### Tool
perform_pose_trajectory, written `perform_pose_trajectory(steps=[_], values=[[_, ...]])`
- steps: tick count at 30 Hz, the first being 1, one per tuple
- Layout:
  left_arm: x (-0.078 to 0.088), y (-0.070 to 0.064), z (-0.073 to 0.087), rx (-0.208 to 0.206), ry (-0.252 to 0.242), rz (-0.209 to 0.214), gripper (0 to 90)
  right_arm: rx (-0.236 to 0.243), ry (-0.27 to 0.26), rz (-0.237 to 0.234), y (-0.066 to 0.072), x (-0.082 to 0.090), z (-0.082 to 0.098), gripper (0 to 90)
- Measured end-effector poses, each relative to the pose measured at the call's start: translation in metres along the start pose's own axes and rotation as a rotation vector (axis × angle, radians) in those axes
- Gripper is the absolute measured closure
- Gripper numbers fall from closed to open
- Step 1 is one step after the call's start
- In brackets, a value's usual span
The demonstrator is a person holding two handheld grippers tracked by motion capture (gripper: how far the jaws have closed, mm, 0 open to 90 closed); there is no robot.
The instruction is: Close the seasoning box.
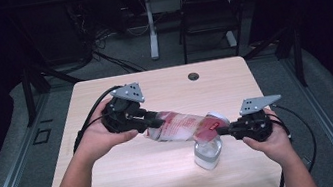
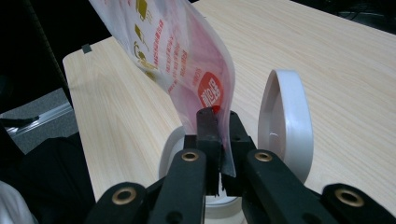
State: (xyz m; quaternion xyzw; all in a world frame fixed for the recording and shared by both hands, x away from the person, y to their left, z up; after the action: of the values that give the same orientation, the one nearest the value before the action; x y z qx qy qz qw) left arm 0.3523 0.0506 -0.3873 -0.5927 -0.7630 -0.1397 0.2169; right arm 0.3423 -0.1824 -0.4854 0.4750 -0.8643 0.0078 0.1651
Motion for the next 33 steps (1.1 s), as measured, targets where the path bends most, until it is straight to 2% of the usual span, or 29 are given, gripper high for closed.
perform_pose_trajectory(steps=[33], values=[[-0.0004, -0.0015, -0.0038, -0.011, 0.001, 0.001, 75.5, -0.006, 0.006, -0.002, -0.0011, -0.0023, 0.0026, 88.9]])
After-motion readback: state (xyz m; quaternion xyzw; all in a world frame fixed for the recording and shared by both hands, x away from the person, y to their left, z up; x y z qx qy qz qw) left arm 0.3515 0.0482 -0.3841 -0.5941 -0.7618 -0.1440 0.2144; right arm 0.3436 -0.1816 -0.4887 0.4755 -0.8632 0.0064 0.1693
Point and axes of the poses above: each handheld gripper's, and its own axes: x roughly backward along the jaws, z roughly out of its underside, y roughly to its left, the point moved 8 cm from there along -x, roughly forward along the jaws, and after that the axes turned 15 degrees about -y, right-handed, at the moved point
